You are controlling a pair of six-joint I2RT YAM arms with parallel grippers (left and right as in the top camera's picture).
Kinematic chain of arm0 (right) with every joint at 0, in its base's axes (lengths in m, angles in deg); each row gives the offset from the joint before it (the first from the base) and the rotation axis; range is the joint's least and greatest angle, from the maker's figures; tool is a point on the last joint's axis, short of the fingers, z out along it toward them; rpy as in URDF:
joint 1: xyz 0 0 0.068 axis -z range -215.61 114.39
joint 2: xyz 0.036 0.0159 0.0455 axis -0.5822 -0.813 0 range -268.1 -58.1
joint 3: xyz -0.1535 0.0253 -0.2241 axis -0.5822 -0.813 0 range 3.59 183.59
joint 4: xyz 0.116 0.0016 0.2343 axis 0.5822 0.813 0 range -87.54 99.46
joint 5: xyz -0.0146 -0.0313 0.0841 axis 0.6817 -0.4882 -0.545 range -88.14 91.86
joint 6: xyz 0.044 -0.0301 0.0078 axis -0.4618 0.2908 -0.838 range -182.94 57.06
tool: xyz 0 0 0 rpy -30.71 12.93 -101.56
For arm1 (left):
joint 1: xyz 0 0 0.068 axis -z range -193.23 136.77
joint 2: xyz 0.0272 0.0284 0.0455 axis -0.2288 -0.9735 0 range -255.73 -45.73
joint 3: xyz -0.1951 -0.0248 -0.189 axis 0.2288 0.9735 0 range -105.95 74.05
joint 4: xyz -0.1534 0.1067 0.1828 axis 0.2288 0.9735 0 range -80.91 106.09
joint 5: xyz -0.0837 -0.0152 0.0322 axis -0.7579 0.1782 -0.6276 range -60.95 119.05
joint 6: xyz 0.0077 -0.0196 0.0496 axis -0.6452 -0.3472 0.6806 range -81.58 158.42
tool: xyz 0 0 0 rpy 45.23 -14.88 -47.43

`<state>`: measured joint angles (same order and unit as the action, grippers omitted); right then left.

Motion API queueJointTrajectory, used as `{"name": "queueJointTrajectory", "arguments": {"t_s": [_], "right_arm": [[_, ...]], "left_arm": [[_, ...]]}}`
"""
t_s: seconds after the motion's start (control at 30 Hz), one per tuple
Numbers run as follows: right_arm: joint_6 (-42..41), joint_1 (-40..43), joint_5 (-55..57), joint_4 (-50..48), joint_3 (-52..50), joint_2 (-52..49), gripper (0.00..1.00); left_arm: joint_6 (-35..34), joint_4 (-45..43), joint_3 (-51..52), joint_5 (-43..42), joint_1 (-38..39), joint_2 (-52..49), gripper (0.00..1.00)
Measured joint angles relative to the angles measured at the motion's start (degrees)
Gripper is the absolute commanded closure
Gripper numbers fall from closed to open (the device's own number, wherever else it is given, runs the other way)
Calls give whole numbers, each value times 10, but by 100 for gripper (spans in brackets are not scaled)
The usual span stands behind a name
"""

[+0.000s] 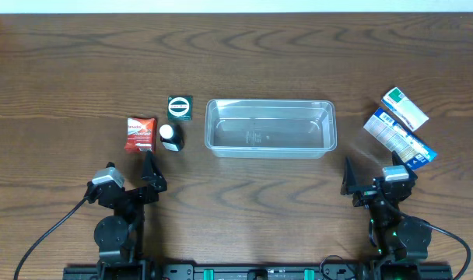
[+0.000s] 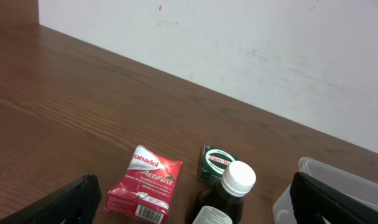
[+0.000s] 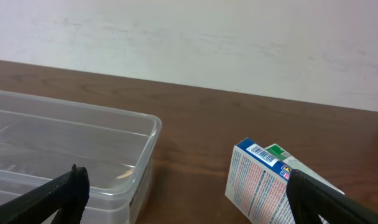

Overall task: Pack container
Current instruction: 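Move the right gripper toward the blue box on the right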

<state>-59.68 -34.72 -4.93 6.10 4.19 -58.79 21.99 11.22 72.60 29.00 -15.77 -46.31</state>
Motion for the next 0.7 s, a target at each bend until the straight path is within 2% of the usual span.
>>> {"name": "queueJointTrajectory", "arguments": {"t_s": [0.7], "right_arm": [[0, 0, 23, -1, 0, 0, 1]], "left_arm": [[0, 0, 0, 0, 0, 0, 2]]}}
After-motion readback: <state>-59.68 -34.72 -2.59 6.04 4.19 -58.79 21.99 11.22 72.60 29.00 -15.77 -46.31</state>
